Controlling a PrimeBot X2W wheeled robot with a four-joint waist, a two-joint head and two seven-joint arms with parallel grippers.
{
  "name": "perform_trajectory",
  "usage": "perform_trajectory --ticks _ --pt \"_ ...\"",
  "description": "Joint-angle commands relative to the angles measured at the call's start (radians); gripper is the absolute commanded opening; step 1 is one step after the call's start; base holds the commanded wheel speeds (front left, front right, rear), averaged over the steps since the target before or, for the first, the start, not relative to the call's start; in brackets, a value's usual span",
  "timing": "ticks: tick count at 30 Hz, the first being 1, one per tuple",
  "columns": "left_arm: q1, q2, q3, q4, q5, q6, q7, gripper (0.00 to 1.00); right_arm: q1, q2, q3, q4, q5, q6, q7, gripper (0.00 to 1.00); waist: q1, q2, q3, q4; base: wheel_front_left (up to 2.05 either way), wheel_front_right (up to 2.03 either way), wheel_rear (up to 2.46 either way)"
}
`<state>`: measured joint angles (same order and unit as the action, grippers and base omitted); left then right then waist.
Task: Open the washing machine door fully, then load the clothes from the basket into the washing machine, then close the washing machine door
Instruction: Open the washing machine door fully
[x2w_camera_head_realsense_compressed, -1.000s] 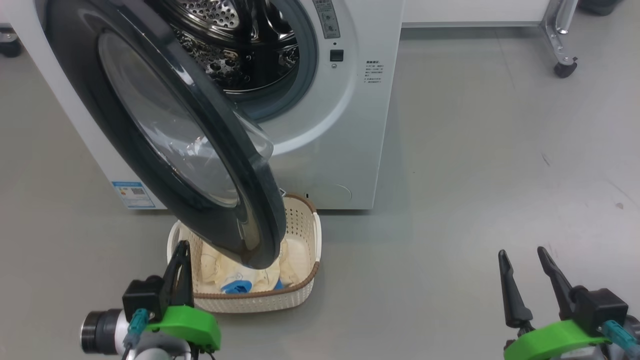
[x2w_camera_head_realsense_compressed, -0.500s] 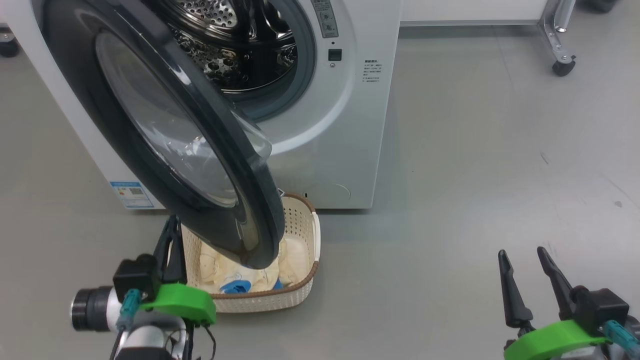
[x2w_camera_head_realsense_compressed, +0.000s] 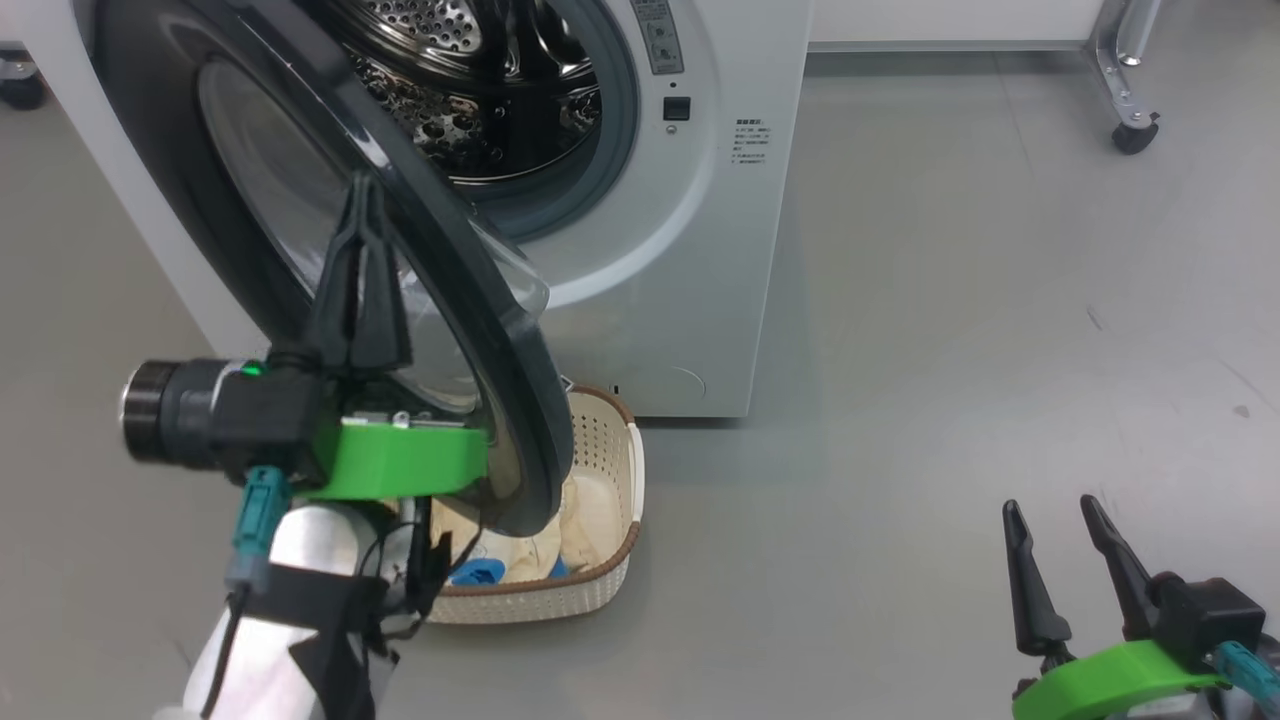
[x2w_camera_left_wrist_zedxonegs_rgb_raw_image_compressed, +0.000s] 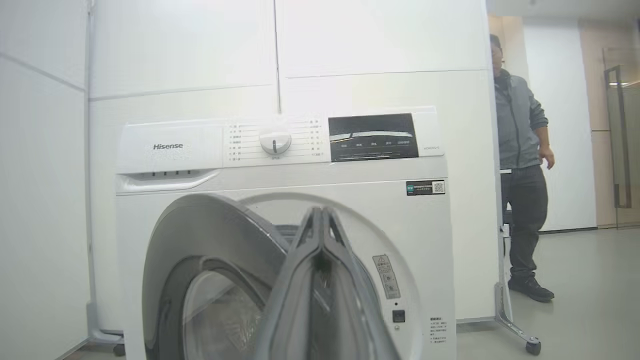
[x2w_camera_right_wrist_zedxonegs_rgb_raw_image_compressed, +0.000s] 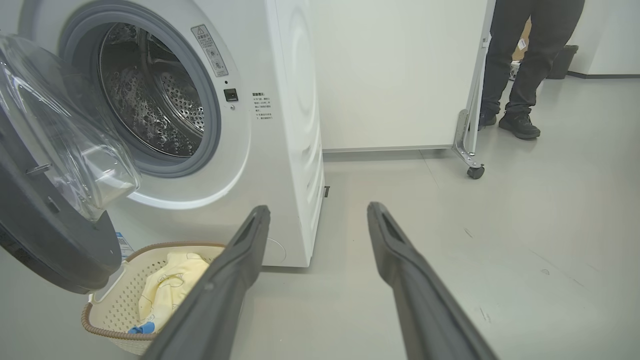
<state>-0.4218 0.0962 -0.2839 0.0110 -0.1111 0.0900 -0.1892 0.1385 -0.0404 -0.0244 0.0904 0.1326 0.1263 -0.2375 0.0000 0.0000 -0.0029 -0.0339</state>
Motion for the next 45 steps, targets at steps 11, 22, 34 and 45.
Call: perform_trajectory --ticks 11,22,34,45 --pt "-0.090 -0.043 -0.207 -0.067 -0.092 -0.023 0.102 0.00 -0.048 -0.010 0.043 -0.014 0.014 0.004 -0.006 1.00 0.0000 0.0000 0.006 -0.036 0.00 0.00 0.00" --pt "-0.070 -0.046 -0.343 0.146 -0.260 0.024 0.116 0.00 -0.047 -0.010 0.052 -0.006 0.014 0.004 -0.003 1.00 0.0000 0.0000 0.003 -0.066 0.00 0.00 0.00" --pt "-0.129 -0.041 -0.347 0.351 -0.305 -0.002 0.084 0.00 -0.051 -0.010 0.049 -0.011 0.019 0.004 0.002 1.00 0.0000 0.0000 0.021 -0.062 0.00 0.00 0.00" --pt "-0.163 -0.004 -0.339 0.420 -0.330 -0.036 0.111 0.00 -0.058 -0.010 0.044 -0.001 0.026 0.004 0.000 1.00 0.0000 0.0000 0.036 -0.052 0.00 0.00 0.00"
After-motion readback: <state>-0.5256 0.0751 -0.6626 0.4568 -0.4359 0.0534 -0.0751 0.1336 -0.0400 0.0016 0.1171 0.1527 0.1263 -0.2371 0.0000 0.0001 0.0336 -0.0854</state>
